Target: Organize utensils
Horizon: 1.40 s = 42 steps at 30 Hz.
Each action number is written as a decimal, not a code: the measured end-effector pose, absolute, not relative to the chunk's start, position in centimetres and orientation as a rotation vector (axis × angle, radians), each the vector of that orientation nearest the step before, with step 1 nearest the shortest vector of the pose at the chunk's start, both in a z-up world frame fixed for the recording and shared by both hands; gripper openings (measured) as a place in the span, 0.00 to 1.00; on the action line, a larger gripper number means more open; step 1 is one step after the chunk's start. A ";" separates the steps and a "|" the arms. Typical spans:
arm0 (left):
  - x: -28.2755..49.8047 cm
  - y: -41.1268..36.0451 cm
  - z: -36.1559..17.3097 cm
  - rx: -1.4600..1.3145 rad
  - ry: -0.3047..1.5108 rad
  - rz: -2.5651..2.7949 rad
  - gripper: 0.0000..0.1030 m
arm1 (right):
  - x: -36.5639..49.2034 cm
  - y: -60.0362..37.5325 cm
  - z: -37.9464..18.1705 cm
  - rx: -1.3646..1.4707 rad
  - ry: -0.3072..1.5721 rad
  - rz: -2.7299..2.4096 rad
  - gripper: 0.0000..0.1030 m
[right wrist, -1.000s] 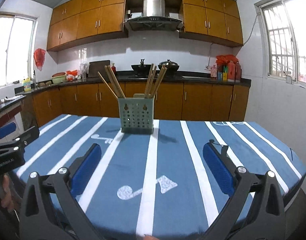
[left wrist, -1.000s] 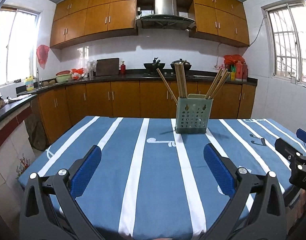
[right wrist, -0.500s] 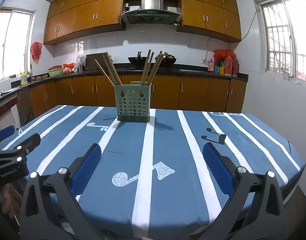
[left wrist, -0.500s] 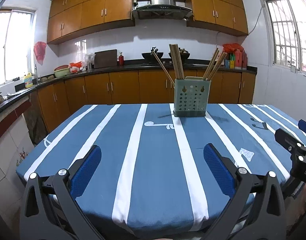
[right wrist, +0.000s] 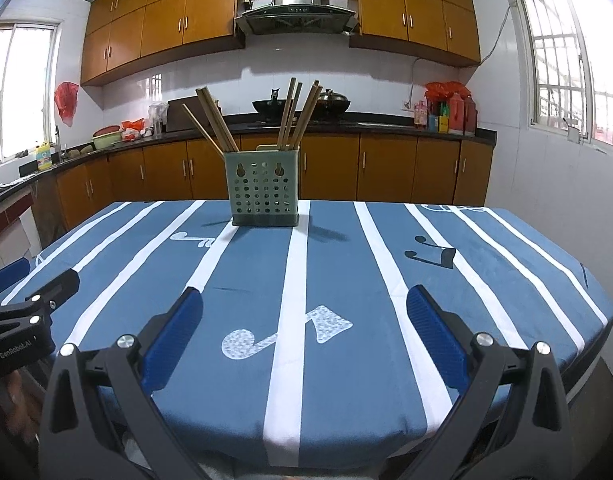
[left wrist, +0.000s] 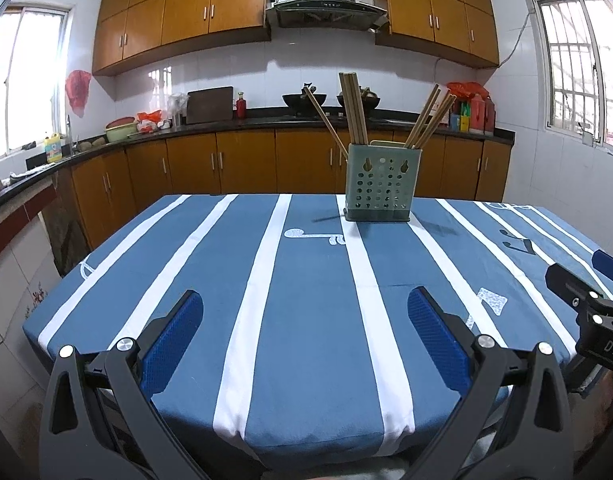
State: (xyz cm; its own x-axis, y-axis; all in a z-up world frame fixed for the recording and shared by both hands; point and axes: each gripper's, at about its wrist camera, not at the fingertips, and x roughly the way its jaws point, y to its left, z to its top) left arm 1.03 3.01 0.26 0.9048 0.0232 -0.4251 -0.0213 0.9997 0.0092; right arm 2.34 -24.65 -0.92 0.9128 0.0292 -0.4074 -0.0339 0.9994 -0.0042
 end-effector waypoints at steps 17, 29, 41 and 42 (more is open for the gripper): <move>1.1 3.0 0.0 -0.002 0.444 0.019 0.98 | 2.3 -24.5 -1.1 -0.011 0.422 0.032 0.96; 1.2 2.9 0.0 0.000 0.445 0.020 0.98 | 2.3 -24.5 -1.1 -0.010 0.422 0.031 0.96; 1.2 2.8 -0.1 0.000 0.446 0.018 0.98 | 2.3 -24.5 -1.2 -0.010 0.422 0.031 0.96; 1.2 2.8 -0.1 0.000 0.446 0.018 0.98 | 2.3 -24.5 -1.2 -0.010 0.422 0.031 0.96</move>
